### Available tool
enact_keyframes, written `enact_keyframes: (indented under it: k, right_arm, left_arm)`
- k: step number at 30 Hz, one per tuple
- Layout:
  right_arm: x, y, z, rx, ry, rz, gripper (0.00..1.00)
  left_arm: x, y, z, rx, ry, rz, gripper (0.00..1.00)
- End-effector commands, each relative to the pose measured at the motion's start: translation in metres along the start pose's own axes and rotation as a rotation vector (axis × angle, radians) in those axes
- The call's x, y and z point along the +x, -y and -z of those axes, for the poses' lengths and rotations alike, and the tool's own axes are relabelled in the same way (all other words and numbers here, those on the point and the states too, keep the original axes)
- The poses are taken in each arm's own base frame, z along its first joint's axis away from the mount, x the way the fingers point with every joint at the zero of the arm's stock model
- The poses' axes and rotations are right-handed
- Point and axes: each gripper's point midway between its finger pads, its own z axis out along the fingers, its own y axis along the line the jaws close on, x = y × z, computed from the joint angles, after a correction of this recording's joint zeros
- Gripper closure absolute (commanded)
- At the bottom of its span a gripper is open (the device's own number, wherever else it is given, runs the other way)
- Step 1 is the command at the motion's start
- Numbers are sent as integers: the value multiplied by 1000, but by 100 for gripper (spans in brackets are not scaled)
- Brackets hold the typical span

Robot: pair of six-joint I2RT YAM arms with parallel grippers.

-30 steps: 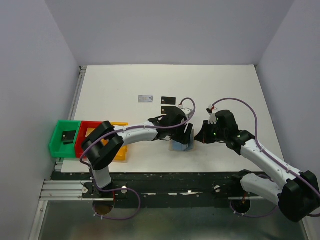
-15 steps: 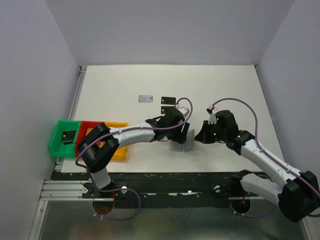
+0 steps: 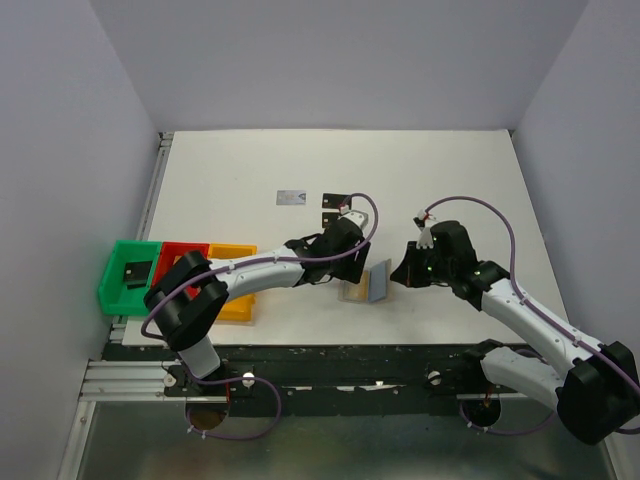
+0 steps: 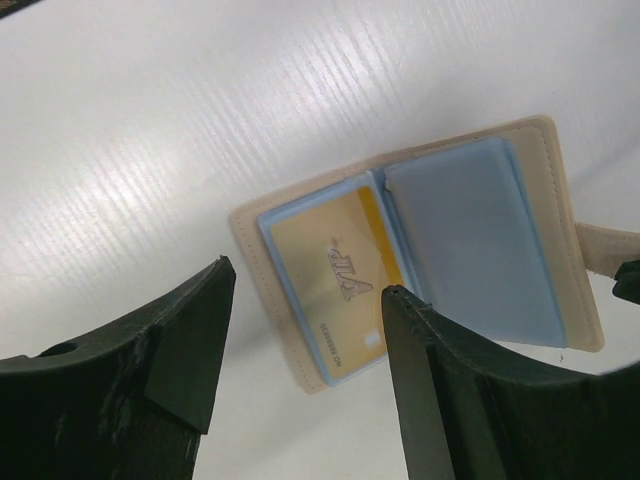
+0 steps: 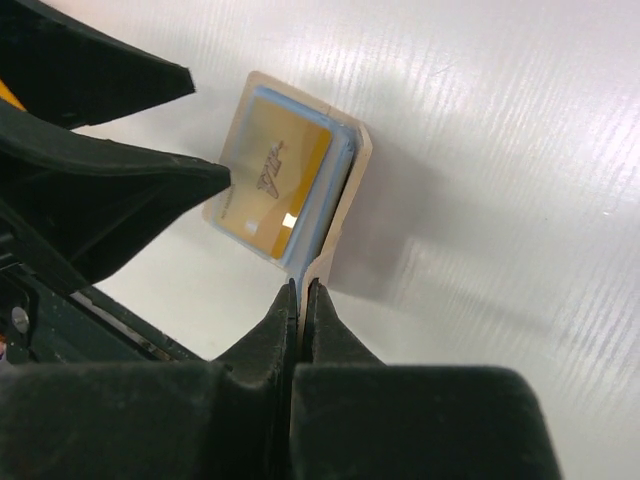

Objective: Take the credit cards out of the card holder
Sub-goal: Remove the credit card from the card holder.

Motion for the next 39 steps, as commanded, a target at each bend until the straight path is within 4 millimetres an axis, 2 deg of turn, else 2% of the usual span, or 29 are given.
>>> enact_keyframes:
  k: [1,5,7,9,12,14,17,19,22,25,26,32,33,39]
  right_arm:
    - [-1,18,3,99,10,-25,98]
    - [1,38,13,243,-14,-42,57]
    - [-5,42,23,287,-6,-37,45]
    - [-18,45,36,332,34,-16,41]
    - [-40,25,47,249,116,31,41]
    - [-49,-5,46,89,155,57,42]
    - [-46,-36,32,-107,134,38,47]
    - [-39,-49,19,-196,83,-2,55]
    - [-27,-50,-2,-242,26,-75,61]
    - [-15,-47,-15,-257,-8,-122,61]
    - [-13,-46,-19,-260,-18,-136,60]
    - [5,-39,-36,-256,-74,-191,60]
    - [2,-39,-39,-261,-62,-187,60]
    - [14,-27,-53,-218,-100,-219,60]
  left_arm:
    - [-7,-16,14,-85,56,22,27]
    - [-10,-16,17,-81,74,28,27]
    - [-12,-15,20,-77,88,31,27]
    - [-16,-15,23,-71,102,34,27]
    - [-26,-6,30,4,132,39,27]
    - [-34,5,34,96,154,55,27]
    - [-42,27,37,269,175,69,30]
    - [-40,39,37,362,170,80,35]
    - [-36,44,31,405,150,82,47]
    - [-26,38,19,377,107,88,66]
    - [-23,35,15,364,96,95,70]
    - [-1,18,-4,283,29,154,80]
    - [3,15,-6,264,19,161,81]
    - [14,2,-14,195,-12,176,86]
